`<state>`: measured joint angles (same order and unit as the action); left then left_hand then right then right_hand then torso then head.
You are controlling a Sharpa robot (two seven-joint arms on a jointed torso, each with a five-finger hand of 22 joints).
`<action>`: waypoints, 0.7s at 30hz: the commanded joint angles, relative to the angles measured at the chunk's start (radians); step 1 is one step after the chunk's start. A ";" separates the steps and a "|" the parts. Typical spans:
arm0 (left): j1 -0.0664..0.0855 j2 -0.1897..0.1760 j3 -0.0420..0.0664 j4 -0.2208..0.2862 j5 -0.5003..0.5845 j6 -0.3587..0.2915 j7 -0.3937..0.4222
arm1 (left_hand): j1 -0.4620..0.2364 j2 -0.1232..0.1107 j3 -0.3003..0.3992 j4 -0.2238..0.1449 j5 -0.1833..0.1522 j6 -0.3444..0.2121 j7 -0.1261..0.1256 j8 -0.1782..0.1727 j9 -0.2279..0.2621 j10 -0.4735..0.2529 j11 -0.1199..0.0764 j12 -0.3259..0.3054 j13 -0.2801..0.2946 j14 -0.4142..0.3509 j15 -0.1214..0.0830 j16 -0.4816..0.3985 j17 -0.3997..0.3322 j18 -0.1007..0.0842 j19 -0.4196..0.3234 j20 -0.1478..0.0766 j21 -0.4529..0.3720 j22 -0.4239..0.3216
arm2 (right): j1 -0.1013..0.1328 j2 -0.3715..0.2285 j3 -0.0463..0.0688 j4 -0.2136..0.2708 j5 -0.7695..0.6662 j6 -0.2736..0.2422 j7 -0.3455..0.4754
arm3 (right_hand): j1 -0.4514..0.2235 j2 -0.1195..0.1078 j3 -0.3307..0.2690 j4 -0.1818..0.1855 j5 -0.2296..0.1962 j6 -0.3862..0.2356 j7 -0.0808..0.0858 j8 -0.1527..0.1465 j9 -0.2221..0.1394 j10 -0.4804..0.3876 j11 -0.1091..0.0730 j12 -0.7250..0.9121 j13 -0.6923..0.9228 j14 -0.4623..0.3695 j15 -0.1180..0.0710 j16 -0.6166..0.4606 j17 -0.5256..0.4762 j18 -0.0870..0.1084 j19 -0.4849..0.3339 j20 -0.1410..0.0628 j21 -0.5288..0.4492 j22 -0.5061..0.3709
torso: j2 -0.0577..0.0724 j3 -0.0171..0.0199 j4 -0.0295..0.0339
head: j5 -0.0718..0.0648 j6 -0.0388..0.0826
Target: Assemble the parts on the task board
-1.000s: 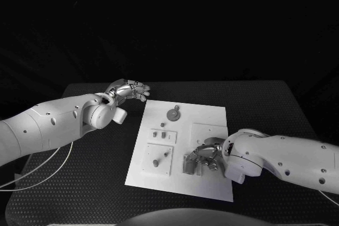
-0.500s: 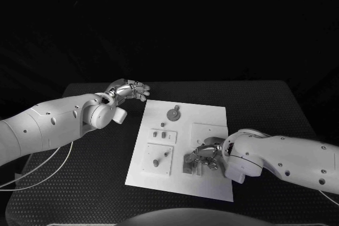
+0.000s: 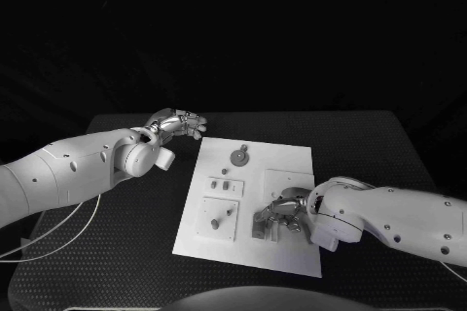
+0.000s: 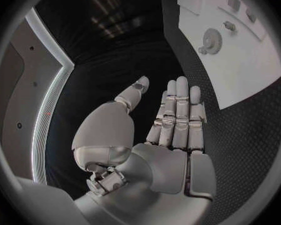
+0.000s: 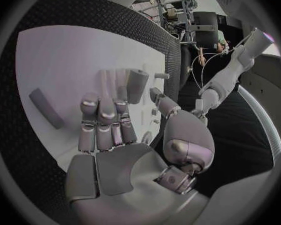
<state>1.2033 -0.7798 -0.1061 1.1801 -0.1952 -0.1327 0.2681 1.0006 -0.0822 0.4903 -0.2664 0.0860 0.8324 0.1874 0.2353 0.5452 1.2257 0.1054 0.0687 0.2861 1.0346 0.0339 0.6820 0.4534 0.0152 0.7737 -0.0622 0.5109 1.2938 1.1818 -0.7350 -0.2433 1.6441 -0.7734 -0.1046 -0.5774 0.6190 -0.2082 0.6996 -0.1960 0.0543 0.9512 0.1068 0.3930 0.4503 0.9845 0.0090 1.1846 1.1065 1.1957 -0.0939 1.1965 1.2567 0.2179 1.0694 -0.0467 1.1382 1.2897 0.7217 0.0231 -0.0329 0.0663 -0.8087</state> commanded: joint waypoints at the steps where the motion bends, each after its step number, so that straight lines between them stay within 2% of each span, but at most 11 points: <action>1: 0.001 0.001 0.001 0.002 0.005 0.009 0.006 | -0.011 0.001 0.001 0.006 -0.002 -0.006 0.000 0.007 -0.002 -0.010 0.000 0.004 0.000 0.005 0.004 -0.007 0.001 0.002 0.003 0.000 -0.006 0.001 | -0.004 -0.013 -0.004 -0.002 -0.052 0.013 0.002 | 0.011 -0.004 -0.006 -0.002 -0.006 -0.019 0.013 -0.005 0.003 -0.007 0.001 -0.003 0.002 -0.007 0.000 -0.001 -0.002 0.044 -0.006 -0.001 0.001 -0.002 | 0.000 0.0000 -0.0001 | 0.000 0.000; 5: 0.001 -0.001 0.001 0.002 0.005 0.009 0.005 | -0.011 0.000 0.001 0.006 -0.002 -0.007 0.000 0.007 -0.002 -0.010 0.000 0.004 0.000 0.005 0.004 -0.007 0.001 0.002 0.003 0.000 -0.006 0.002 | -0.004 -0.040 -0.004 0.018 -0.094 0.044 0.078 | 0.040 -0.009 -0.007 -0.016 -0.006 -0.008 0.009 0.004 0.009 -0.004 -0.002 0.000 0.004 -0.007 -0.002 0.003 -0.002 0.044 -0.005 -0.003 0.005 -0.003 | 0.000 0.0005 0.0004 | 0.000 0.001; 9: 0.001 -0.002 0.001 0.001 0.005 0.009 0.005 | -0.011 0.000 0.002 0.006 -0.002 -0.007 0.000 0.007 -0.002 -0.011 0.000 0.004 0.000 0.005 0.004 -0.008 0.002 0.002 0.003 0.000 -0.006 0.002 | -0.004 -0.065 -0.004 0.044 -0.159 0.071 0.111 | 0.090 -0.014 -0.029 -0.052 -0.005 -0.003 0.006 0.010 0.015 0.000 -0.005 0.004 0.006 -0.006 -0.005 0.005 -0.005 0.044 -0.005 -0.005 0.009 -0.004 | 0.000 0.0011 -0.0010 | 0.001 0.002; 10: 0.001 -0.002 0.001 0.001 0.005 0.009 0.005 | -0.011 0.000 0.002 0.006 -0.003 -0.007 0.000 0.007 -0.002 -0.011 0.000 0.004 0.000 0.005 0.004 -0.008 0.002 0.002 0.003 0.000 -0.006 0.002 | -0.002 -0.068 -0.004 0.049 -0.173 0.074 0.117 | 0.102 -0.023 -0.035 -0.060 -0.006 -0.001 0.005 0.012 0.017 0.000 -0.006 0.004 0.007 -0.006 -0.006 0.006 -0.006 0.044 -0.005 -0.005 0.009 -0.004 | 0.000 0.0011 -0.0013 | 0.001 0.002; 14: 0.001 -0.002 0.001 0.002 0.005 0.010 0.005 | -0.011 0.000 0.002 0.006 -0.003 -0.007 0.000 0.007 -0.002 -0.011 0.000 0.004 0.000 0.005 0.004 -0.008 0.002 0.002 0.003 0.000 -0.006 0.002 | -0.002 -0.065 -0.004 0.055 -0.202 0.101 0.119 | 0.141 -0.030 -0.076 -0.083 -0.005 0.012 0.000 0.022 0.025 0.004 -0.011 0.005 0.007 -0.005 -0.011 0.008 -0.010 0.044 -0.006 -0.003 0.011 -0.008 | 0.000 0.0009 -0.0014 | 0.000 0.002; 17: 0.001 -0.001 0.001 0.002 0.005 0.010 0.005 | -0.011 0.000 0.002 0.006 -0.003 -0.007 0.000 0.007 -0.002 -0.011 0.000 0.004 0.000 0.005 0.004 -0.008 0.002 0.002 0.003 0.000 -0.006 0.002 | -0.002 -0.059 -0.004 0.057 -0.239 0.115 0.115 | 0.158 -0.035 -0.096 -0.087 -0.005 0.016 -0.003 0.026 0.030 0.007 -0.013 0.005 0.007 -0.004 -0.013 0.010 -0.012 0.044 -0.006 -0.004 0.012 -0.009 | 0.000 0.0012 -0.0008 | 0.001 0.002; 21: 0.001 -0.001 0.001 0.002 0.005 0.011 0.005 | -0.011 0.000 0.002 0.006 -0.003 -0.007 0.000 0.007 -0.002 -0.011 0.000 0.004 0.000 0.005 0.004 -0.008 0.002 0.002 0.003 0.000 -0.007 0.002 | -0.002 -0.052 -0.004 0.055 -0.271 0.122 0.110 | 0.165 -0.028 -0.125 -0.087 -0.005 0.024 -0.007 0.031 0.035 0.012 -0.017 0.006 0.008 -0.002 -0.016 0.014 -0.013 0.044 -0.006 -0.004 0.013 -0.012 | 0.000 0.0009 -0.0004 | -0.001 0.001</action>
<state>1.2033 -0.7822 -0.1061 1.1797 -0.1951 -0.1325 0.2671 1.0006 -0.0822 0.4903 -0.2664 0.0860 0.8324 0.1874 0.2353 0.5452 1.2186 0.1056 0.0687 0.2861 1.0346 0.0339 0.6782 0.4543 0.0152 0.7737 -0.0622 0.5109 1.2944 1.1804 -0.7891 -0.2471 1.6989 -0.9732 -0.0278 -0.4843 0.7744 -0.2367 0.5774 -0.2837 0.0543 0.9683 0.0981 0.4180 0.4848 0.9955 -0.0020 1.1846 1.1129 1.1922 -0.1040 1.2076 1.2448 0.2180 1.0675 -0.0448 1.1464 1.2784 0.7217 0.0243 -0.0340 0.0664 -0.8063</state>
